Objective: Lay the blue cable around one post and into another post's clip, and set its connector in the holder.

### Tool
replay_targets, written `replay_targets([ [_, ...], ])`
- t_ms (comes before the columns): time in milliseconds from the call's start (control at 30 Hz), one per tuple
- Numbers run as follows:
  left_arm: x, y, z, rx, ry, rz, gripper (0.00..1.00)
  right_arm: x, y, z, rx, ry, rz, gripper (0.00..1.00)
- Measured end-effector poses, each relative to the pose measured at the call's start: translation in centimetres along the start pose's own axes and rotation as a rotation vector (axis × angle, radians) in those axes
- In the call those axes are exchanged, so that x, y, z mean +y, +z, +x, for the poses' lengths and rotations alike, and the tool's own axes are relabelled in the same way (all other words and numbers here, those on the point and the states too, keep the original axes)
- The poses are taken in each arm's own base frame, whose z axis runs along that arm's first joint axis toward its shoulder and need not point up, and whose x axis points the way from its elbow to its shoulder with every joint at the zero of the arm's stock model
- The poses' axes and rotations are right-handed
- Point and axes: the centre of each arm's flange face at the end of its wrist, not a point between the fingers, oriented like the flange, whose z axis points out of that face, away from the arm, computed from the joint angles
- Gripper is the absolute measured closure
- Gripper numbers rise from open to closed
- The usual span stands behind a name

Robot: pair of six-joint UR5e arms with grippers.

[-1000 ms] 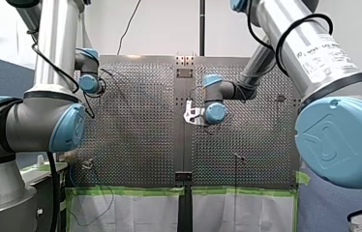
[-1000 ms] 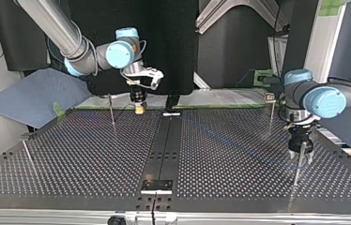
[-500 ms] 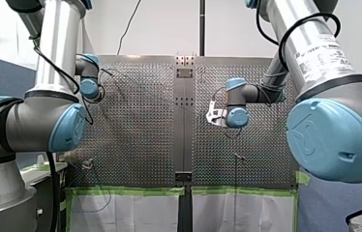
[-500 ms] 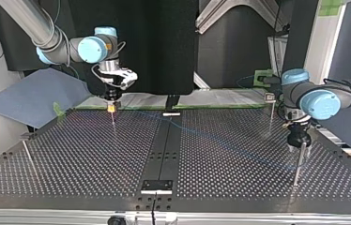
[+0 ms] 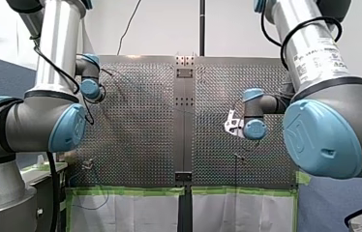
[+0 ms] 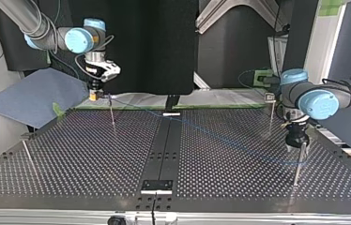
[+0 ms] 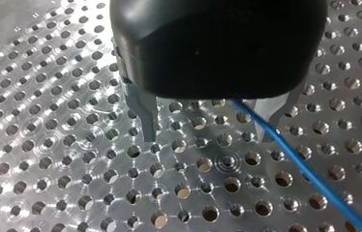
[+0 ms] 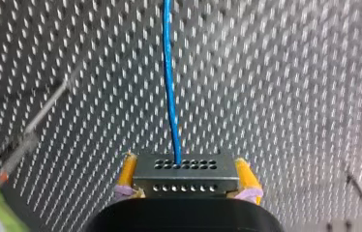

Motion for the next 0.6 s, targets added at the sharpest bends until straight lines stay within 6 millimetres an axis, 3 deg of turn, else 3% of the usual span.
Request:
replay_targets([
  [433, -0.2, -0.1, 0.2, 0.005, 0.003, 0.001, 0.00, 7.1, -1.6, -1.7, 0.009, 0.081, -0.049, 1.00],
  [600, -0.2, -0.1, 0.2, 0.007, 0.005, 0.002, 0.00, 10.0, -2.7, -4.1, -0.023, 0.116, -0.060, 1.00],
])
